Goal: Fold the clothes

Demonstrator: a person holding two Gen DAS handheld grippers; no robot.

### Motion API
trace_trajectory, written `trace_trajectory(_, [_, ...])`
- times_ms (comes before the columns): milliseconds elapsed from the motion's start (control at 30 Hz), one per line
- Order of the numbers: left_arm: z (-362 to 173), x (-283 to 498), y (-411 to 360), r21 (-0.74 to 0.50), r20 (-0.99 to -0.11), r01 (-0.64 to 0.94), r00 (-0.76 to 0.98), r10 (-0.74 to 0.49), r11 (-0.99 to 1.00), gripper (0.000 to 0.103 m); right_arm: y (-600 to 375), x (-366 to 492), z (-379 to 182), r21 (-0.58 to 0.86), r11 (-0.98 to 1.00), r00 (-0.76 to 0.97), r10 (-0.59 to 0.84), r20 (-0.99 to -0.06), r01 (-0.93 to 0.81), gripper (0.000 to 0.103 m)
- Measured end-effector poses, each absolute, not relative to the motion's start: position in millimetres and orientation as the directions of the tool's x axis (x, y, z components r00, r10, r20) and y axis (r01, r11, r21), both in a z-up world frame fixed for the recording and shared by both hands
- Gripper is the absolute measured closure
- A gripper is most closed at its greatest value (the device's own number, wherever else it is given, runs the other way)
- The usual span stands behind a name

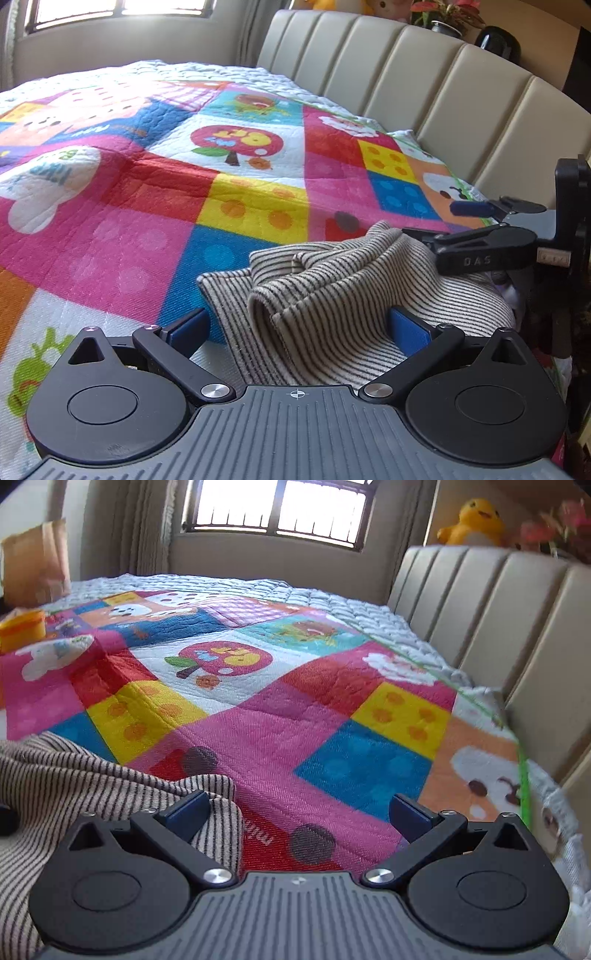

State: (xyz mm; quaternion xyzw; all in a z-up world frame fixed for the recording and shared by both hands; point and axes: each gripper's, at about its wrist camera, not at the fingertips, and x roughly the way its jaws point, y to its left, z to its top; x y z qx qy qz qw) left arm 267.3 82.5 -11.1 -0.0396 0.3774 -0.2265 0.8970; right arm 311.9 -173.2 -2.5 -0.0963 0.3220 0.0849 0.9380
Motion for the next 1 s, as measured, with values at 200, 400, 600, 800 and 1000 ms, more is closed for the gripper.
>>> trace_trajectory(200, [-13.2,265.3,86.1,-0.257,-0.653,0.374,0.612,-0.446,0.891,0.0,-203.8,260.6,18.0,-0.001,0.963,0.785,0.218,-0.58,-0.269,0.0])
trace_trajectory(400, [-14.1,266.3,86.3,-0.267,-0.651,0.37,0.612,-0.449,0.89,0.0,-255.8,202.6,15.0,0.454,0.856,0.622,0.499,-0.603,-0.246,0.0])
trace_trajectory(600, [-12.4,263.8,85.3,-0.271,-0.655,0.347,0.617,-0.436,0.898,0.0,-254.8,194.0,-20.5,0.788,0.615,0.495,0.682,-0.538,0.009,0.014])
trace_trajectory(800, [2.6,249.0,94.1,-0.264,-0.652,0.371,0.612,-0.448,0.89,0.0,-216.2,207.9,-27.2,0.807,0.59,0.527,0.677,-0.514,0.029,0.037])
trace_trajectory(1000, [20.7,241.0,106.5,-0.265,-0.605,0.457,0.606,-0.516,0.849,0.0,-224.3,239.7,-14.7,0.747,0.663,0.591,0.622,-0.513,-0.049,0.042])
